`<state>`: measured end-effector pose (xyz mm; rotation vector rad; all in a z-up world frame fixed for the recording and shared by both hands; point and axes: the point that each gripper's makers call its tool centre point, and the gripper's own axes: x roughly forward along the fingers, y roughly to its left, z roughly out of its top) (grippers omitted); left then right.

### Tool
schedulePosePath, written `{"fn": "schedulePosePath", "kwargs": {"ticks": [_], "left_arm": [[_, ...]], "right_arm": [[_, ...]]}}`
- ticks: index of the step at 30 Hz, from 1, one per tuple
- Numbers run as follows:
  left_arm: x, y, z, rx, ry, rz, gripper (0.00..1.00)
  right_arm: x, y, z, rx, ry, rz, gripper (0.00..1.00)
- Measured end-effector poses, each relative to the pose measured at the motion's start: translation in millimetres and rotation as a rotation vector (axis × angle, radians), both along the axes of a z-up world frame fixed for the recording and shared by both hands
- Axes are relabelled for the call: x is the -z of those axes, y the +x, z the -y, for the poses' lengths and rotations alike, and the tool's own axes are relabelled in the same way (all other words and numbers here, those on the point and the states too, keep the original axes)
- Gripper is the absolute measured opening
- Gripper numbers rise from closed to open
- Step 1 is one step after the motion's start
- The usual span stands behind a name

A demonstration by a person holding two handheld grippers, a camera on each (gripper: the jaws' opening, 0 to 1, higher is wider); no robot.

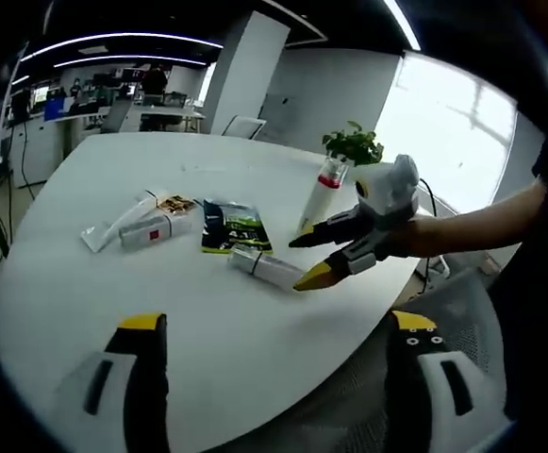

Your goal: Arrange the skincare products in the storage area until every visible bottle or jar stands upright without overlapping.

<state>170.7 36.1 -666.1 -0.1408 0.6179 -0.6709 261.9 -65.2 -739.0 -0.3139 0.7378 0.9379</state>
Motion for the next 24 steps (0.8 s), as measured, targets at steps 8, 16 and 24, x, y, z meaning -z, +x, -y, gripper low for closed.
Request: {"fn": "schedulePosePath", "kwargs": {"ticks": [8,16,24], "left_arm": [[1.6,-1.0,2.0,0.004,-0.009,-0.015,0.89],[2.5,-1.0,0.4,0.0,-0.008,-0.017,0.89],[3.5,-1.9,0.5,0.003,0.002,-0.021,0.88]], "right_arm": [[11.3,2.1,-11.4,-0.03,-0.069,-0.026,0.46],[17.4,7.4,-20.0,-0.073,-0.141,-0.002,0.33],[21.4,11.2,-15.5,-0.125,-0.249,0.048,0.21]]}}
